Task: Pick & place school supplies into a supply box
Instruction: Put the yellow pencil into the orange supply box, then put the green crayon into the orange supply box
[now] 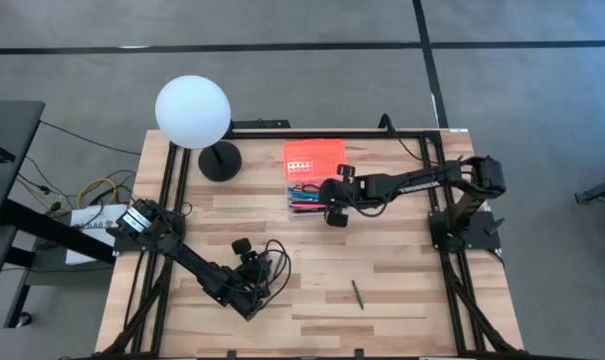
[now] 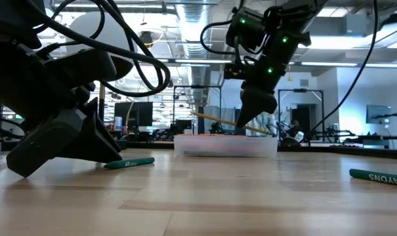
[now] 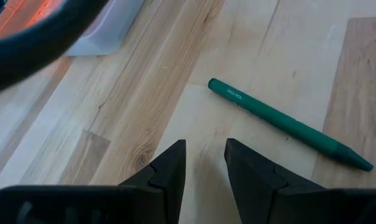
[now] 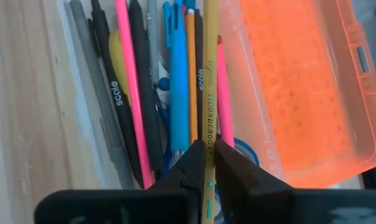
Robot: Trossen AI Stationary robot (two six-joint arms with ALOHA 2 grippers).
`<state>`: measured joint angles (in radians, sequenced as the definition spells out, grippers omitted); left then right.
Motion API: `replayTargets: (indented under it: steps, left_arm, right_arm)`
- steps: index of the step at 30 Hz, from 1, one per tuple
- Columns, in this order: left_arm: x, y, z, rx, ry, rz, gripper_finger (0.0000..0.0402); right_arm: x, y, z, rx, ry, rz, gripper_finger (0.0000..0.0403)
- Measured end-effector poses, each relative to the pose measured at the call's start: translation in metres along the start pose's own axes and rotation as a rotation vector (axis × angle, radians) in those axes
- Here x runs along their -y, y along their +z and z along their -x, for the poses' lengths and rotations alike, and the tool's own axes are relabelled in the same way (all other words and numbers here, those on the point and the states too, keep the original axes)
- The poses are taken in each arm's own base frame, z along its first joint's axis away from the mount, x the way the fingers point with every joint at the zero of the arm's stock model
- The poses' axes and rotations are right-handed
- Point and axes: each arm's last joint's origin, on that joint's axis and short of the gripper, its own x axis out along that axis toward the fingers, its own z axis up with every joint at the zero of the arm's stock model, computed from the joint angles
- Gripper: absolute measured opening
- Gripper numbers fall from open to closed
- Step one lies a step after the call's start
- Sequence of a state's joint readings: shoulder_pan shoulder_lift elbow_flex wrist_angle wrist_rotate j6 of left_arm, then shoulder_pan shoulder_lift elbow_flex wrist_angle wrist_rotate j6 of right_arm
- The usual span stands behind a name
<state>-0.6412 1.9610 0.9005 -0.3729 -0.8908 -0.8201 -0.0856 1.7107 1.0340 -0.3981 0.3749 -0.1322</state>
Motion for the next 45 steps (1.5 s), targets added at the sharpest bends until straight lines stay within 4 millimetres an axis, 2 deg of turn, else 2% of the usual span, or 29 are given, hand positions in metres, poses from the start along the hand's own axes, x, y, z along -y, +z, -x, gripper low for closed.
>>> replayTargets:
  steps: [12, 22, 27, 32, 36, 40, 45]
  left_arm:
    - [-0.002, 0.001, -0.002, -0.005, 0.012, -0.011, 0.0112]
    - [-0.002, 0.001, -0.002, -0.006, 0.011, -0.010, 0.0112]
    - [-0.009, 0.008, 0.005, -0.006, -0.002, -0.012, 0.0112]
    - [-0.017, 0.021, 0.020, 0.028, -0.045, 0.042, 0.0112]
    - [-0.019, 0.029, 0.025, 0.051, -0.081, 0.085, 0.0112]
    - [-0.017, 0.042, 0.025, 0.075, -0.164, 0.096, 0.0112]
    - [-0.017, 0.058, 0.019, 0.126, -0.236, 0.117, 0.0112]
  right_arm:
    - [0.003, 0.005, 0.000, 0.058, 0.033, -0.031, 0.0032]
    - [0.007, 0.004, -0.001, 0.042, -0.002, -0.046, 0.0119]
    - [0.001, 0.004, 0.004, 0.031, -0.072, -0.017, 0.0144]
    - [-0.006, 0.009, 0.030, 0.105, -0.102, 0.020, 0.0146]
    - [-0.012, 0.008, 0.064, 0.196, -0.092, 0.048, 0.0137]
    - [-0.020, -0.011, 0.098, 0.289, -0.102, 0.050, 0.0129]
    - [-0.035, -0.048, 0.128, 0.406, -0.125, -0.007, 0.0123]
